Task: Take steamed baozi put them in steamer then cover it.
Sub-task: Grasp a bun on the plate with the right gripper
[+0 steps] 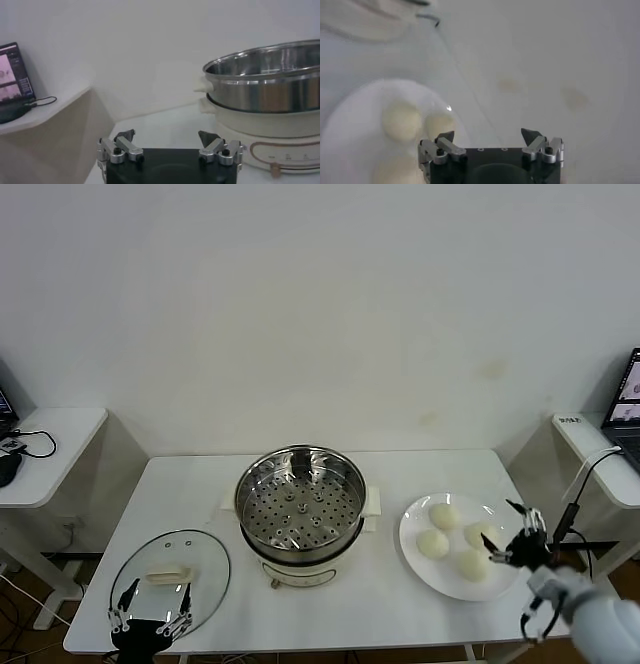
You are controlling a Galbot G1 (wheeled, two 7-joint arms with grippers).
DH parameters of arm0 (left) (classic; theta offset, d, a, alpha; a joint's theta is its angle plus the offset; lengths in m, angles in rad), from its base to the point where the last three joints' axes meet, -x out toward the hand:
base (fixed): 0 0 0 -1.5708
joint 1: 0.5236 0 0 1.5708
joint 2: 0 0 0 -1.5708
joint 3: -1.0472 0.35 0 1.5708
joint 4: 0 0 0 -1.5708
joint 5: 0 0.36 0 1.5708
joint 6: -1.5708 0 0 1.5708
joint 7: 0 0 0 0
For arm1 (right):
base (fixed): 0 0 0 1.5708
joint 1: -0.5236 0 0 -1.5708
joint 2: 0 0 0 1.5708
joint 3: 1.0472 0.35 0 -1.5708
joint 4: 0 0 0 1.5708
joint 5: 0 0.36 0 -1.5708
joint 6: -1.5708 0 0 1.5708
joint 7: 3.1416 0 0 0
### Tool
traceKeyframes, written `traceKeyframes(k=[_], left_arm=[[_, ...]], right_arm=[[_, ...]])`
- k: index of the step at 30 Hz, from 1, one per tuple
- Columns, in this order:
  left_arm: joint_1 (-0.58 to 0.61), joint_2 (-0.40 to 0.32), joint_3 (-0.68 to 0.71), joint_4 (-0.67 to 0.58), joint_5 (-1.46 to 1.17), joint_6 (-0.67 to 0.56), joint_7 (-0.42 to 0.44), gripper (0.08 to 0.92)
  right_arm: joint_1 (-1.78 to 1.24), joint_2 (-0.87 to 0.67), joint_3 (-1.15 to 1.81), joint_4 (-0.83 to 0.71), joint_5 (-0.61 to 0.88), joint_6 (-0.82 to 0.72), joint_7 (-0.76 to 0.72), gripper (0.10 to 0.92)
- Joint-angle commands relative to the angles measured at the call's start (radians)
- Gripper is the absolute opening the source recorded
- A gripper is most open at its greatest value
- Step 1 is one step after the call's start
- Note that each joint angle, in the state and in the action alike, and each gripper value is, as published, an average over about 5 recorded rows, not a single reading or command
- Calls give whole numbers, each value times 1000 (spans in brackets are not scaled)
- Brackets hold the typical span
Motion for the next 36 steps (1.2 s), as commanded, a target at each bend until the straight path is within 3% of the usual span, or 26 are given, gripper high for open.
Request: traceKeyframes(k=[1, 8, 15, 36], left_arm=[[0, -3, -6, -5, 25, 12, 1, 823], [13, -7, -30, -9, 25, 14, -1, 823], [10, -10, -34, -20, 26, 23, 0, 823], [7, -16, -61, -21, 31, 37, 13, 823]], right_arm=[[394, -318, -287, -192, -60, -17, -269, 823], [953, -384, -863, -332, 80, -21, -443, 823], [1190, -328, -1173, -457, 106, 2, -544, 823], [1284, 50, -1294, -794, 93, 65, -593, 823]])
